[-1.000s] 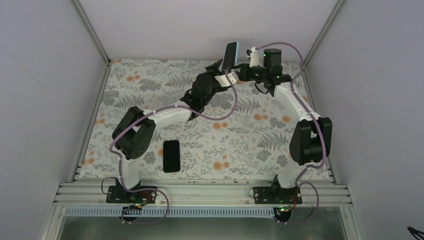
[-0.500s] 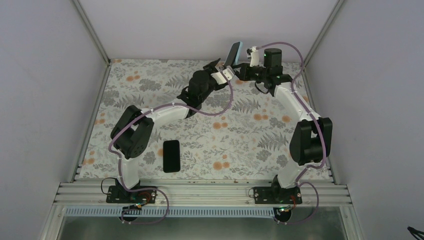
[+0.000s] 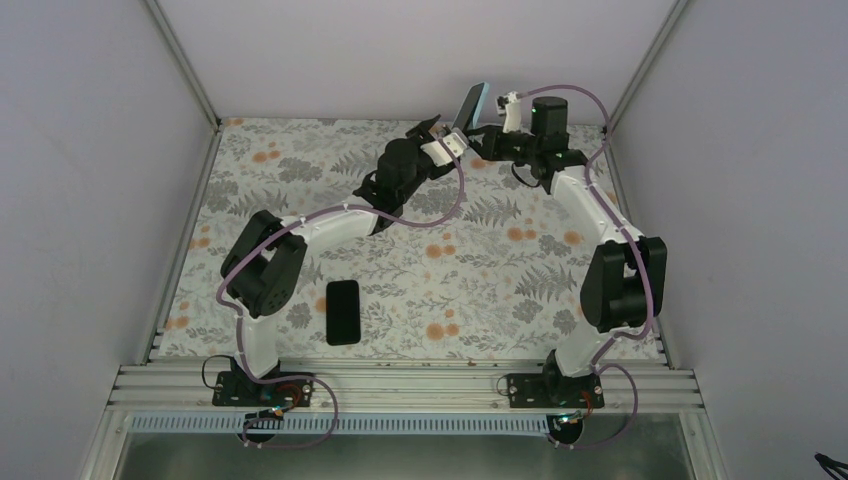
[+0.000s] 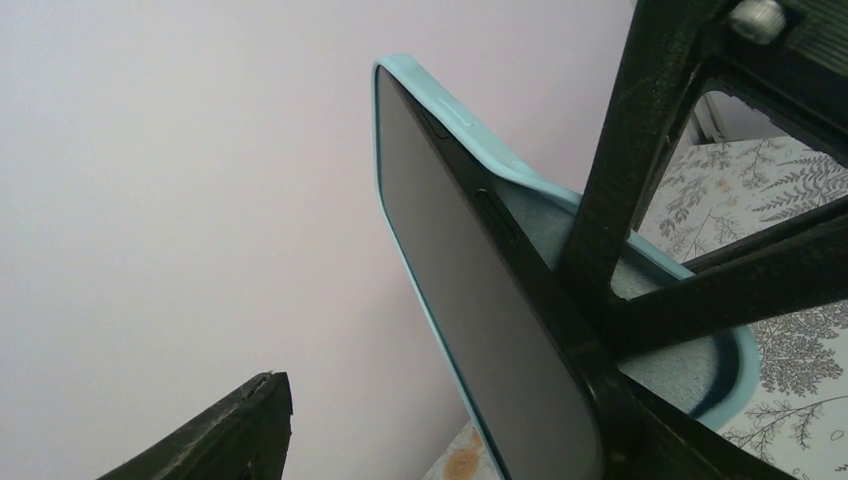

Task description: Take the phone out of the phone case

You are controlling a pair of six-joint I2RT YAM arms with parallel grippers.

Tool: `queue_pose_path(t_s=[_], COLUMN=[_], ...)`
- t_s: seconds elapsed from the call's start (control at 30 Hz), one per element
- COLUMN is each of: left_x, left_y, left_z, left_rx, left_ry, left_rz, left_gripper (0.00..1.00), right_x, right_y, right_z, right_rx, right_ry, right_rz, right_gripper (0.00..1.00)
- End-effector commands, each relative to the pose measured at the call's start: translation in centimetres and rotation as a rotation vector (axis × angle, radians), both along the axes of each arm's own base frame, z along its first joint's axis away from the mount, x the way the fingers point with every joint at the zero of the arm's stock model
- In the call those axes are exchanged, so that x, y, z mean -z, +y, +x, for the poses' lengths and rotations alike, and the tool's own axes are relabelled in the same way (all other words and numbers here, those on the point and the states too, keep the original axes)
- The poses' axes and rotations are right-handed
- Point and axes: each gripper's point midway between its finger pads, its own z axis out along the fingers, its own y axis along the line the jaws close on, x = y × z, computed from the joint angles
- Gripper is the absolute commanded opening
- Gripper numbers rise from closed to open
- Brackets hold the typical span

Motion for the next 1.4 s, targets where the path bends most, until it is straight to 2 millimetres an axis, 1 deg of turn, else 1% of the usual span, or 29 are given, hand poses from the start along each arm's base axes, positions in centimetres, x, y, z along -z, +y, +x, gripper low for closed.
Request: queue_pose_path(t_s=[0.0,0.17,0.3,0.43,0.57,0.7,0.8,0.83,0.9,0.93,1.0,1.1,1.17,1.2,1.27,1.37], left_x=[2.2,3.3,5.0,5.9,6.5,6.6,7.4,7.5,7.7,7.8,8.1,8.3,8.2,8.3,8.4,8.6], left_y=[9.7,8.3,7.4,7.0,6.4,5.9,5.6,5.4,4.8,4.5,4.2,4.2,3.8,3.6,3.0,2.1], left_z=[5.7,5.1,5.3,5.9,6.0,6.2,6.4,6.4,6.2,6.1,6.2,6.6,6.8,6.8,6.8,6.6], left_rx=[-0.382,-0.348,-0.311,-0.302,-0.274,-0.256,-0.234,-0.222,-0.189,-0.175,-0.169,-0.179,-0.165,-0.156,-0.132,-0.085], left_ry=[-0.002,0.017,0.088,0.136,0.173,0.200,0.228,0.230,0.246,0.253,0.259,0.245,0.247,0.252,0.273,0.294], left_rz=[0.078,0.090,0.068,0.043,0.018,-0.013,-0.026,-0.026,-0.034,-0.038,-0.036,-0.037,-0.038,-0.044,-0.045,-0.053], left_gripper=[0.71,0.62,0.57,0.57,0.57,0.57,0.57,0.55,0.47,0.46,0.47,0.54,0.54,0.51,0.39,0.29], right_x=[-5.3,-5.5,-6.2,-6.4,-7.2,-7.6,-8.1,-8.3,-8.7,-8.8,-9.1,-9.5,-9.4,-9.3,-9.2,-9.4], right_y=[0.9,1.3,1.6,1.7,2.1,2.5,3.0,3.1,3.3,3.4,3.5,4.1,4.6,4.7,5.0,5.3], right_z=[-4.5,-5.0,-5.6,-6.2,-7.1,-7.8,-8.6,-9.0,-9.5,-9.6,-10.0,-10.7,-11.3,-11.6,-12.1,-12.5], right_rx=[-0.177,-0.224,-0.256,-0.289,-0.333,-0.374,-0.426,-0.444,-0.475,-0.484,-0.503,-0.540,-0.580,-0.598,-0.639,-0.660], right_ry=[-0.054,-0.050,-0.068,-0.073,-0.084,-0.078,-0.062,-0.061,-0.057,-0.057,-0.053,-0.049,-0.036,-0.027,0.002,-0.003], right_rz=[0.111,0.140,0.154,0.167,0.186,0.211,0.252,0.264,0.280,0.283,0.290,0.298,0.308,0.316,0.335,0.337], right_gripper=[0.03,0.03,0.03,0.03,0.03,0.03,0.03,0.03,0.03,0.03,0.03,0.03,0.03,0.03,0.03,0.03])
